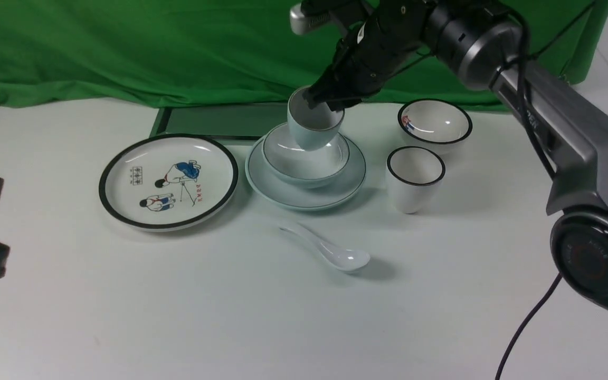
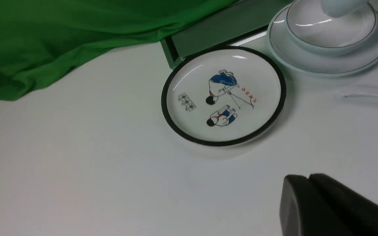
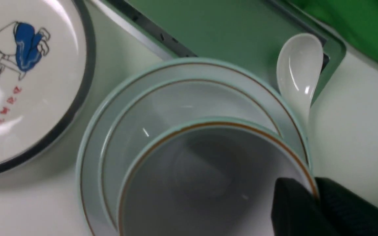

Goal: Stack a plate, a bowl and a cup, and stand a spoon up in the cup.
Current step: Use the right arm to put the blue teacup into the blue rice bowl in the middle

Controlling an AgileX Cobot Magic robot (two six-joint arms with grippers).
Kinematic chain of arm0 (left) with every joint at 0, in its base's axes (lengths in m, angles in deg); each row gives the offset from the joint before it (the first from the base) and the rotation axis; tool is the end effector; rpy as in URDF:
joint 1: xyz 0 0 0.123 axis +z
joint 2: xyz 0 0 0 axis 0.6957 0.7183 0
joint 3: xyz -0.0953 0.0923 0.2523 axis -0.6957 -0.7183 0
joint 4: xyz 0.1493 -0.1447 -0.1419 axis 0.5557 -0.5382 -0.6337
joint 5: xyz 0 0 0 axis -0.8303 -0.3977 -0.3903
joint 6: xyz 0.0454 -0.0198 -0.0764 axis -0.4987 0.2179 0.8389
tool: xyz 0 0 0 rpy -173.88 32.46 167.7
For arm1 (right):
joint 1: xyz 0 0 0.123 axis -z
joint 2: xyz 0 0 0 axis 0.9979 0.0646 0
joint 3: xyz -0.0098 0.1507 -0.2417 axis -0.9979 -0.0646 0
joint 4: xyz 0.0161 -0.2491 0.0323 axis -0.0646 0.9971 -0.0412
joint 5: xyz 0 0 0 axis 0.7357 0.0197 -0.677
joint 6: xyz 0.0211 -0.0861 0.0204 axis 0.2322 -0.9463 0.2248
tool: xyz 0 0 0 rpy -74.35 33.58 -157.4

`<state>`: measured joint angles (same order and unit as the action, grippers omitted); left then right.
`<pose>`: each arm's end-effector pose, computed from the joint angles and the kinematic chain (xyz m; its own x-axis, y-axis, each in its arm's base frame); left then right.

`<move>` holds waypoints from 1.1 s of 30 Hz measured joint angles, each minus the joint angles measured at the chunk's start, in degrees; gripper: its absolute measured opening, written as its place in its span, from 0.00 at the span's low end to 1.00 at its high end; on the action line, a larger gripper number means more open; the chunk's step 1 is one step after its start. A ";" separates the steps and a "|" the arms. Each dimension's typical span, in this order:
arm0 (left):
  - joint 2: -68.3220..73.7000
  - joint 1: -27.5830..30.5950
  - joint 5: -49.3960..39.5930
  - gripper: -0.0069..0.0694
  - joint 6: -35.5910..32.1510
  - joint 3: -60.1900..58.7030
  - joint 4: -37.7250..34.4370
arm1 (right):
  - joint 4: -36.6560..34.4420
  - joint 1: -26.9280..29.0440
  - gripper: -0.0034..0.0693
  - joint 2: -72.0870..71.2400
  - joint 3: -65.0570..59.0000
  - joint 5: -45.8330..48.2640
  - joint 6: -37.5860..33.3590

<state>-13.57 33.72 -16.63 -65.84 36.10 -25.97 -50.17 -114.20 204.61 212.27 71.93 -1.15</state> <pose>0.1331 -0.0200 0.3605 -0.4207 0.3205 -0.8487 0.2468 0.9407 0.2329 0.4748 0.2627 0.2789 -0.5619 -0.4635 -0.6851 -0.6212 0.7834 -0.0205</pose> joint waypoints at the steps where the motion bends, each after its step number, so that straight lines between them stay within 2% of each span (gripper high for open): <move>1: 0.34 0.00 0.84 0.04 0.00 0.00 0.00 | 0.00 0.00 0.15 0.17 -0.08 -0.33 0.19; 13: 6.39 0.00 3.09 0.04 0.11 -0.12 -2.96 | 0.00 0.00 0.15 2.02 -2.86 -1.15 1.30; 25: 6.67 0.00 3.63 0.04 0.11 -0.19 -4.01 | -0.13 0.00 0.18 3.33 -3.19 -3.08 4.29; 28: 6.67 0.00 3.62 0.04 0.11 -0.19 -4.01 | -0.48 0.00 0.27 3.49 -3.19 -3.21 4.76; 30: 6.67 0.00 3.62 0.04 0.11 -0.19 -4.01 | -1.31 0.00 0.42 3.54 -3.19 -3.27 5.01; 31: 6.67 0.00 3.62 0.04 0.11 -0.19 -4.01 | -1.43 0.00 0.43 3.54 -3.19 -3.27 5.01; 32: 6.67 0.00 3.62 0.04 0.11 -0.19 -4.01 | -2.14 0.00 0.55 3.24 -3.19 -3.22 4.82; 33: 6.67 0.00 3.62 0.04 0.11 -0.19 -4.01 | -2.70 0.00 0.60 2.86 -3.19 -3.02 4.27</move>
<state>-6.90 33.72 -13.01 -65.73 35.91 -29.98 -52.86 -114.20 207.47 209.08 68.91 3.12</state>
